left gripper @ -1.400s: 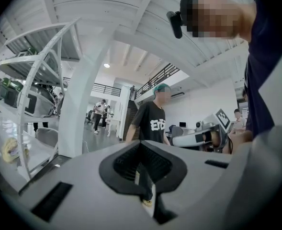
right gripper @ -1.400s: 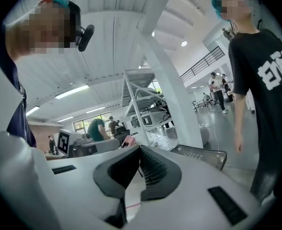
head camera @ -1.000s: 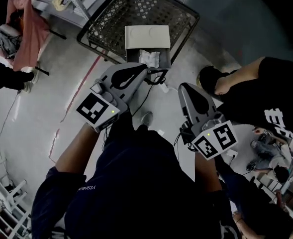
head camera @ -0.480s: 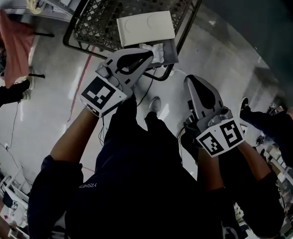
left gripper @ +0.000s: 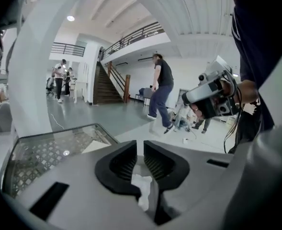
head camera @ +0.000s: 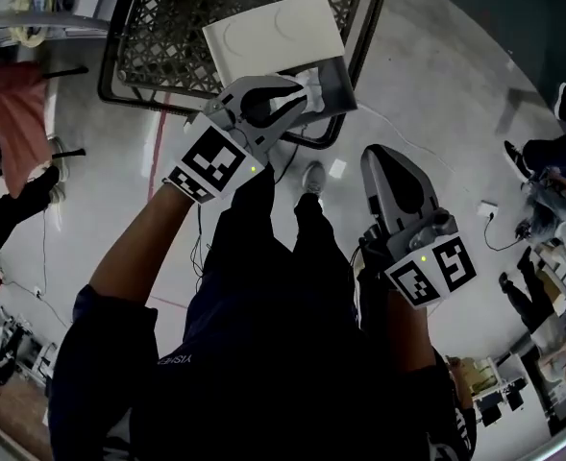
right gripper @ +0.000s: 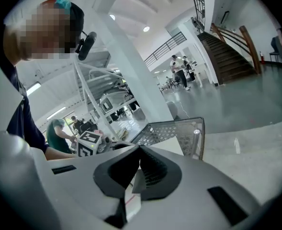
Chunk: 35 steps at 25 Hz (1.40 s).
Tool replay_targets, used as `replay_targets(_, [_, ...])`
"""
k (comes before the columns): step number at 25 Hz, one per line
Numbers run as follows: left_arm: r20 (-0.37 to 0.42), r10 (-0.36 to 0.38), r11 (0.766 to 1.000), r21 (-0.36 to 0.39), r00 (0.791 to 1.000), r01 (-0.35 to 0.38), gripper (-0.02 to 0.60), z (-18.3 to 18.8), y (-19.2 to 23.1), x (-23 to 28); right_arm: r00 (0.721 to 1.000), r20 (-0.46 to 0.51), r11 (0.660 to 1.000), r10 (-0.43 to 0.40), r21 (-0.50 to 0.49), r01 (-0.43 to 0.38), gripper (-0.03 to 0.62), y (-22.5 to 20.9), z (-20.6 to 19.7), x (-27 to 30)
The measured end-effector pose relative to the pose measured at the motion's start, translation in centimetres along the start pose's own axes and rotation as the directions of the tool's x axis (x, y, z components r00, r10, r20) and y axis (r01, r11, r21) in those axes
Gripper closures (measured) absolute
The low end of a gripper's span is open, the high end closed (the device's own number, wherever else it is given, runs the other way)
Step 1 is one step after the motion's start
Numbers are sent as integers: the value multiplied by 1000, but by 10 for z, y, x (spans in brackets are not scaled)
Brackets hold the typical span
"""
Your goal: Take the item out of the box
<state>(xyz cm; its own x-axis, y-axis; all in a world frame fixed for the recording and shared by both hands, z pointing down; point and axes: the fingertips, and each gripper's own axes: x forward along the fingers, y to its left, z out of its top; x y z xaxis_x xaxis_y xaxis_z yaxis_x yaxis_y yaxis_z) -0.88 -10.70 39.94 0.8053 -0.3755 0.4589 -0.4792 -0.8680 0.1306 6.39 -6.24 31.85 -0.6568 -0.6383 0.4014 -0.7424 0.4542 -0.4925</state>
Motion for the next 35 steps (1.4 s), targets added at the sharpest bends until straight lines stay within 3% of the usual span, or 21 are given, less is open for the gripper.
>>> replay_targets(7, [-172,-82,994,53,982,93,478,-55,7,39,998,-35,996,-55,69,57,571,-23,-30,6])
replay_targets(17, [-400,-154,970,112,903,215,416,-115,0,75,993,-66,986,-93,132,102,571,-44,-61,10])
replay_targets(24, [-574,-98,946,201,813,256,402,-151,-1,86,992,-86,981,-97,162,110,571,-52,-79,8])
replay_targets(28, [-636,-44,923,270,770,276,402,-159,-1,91,990,-90,978,-106,171,120,571,-57,-83,5])
replay_targets(35, [-716,28,904,316,697,288,402,-171,-4,96,988,-100,976,-118,171,134,571,-63,-88,-1])
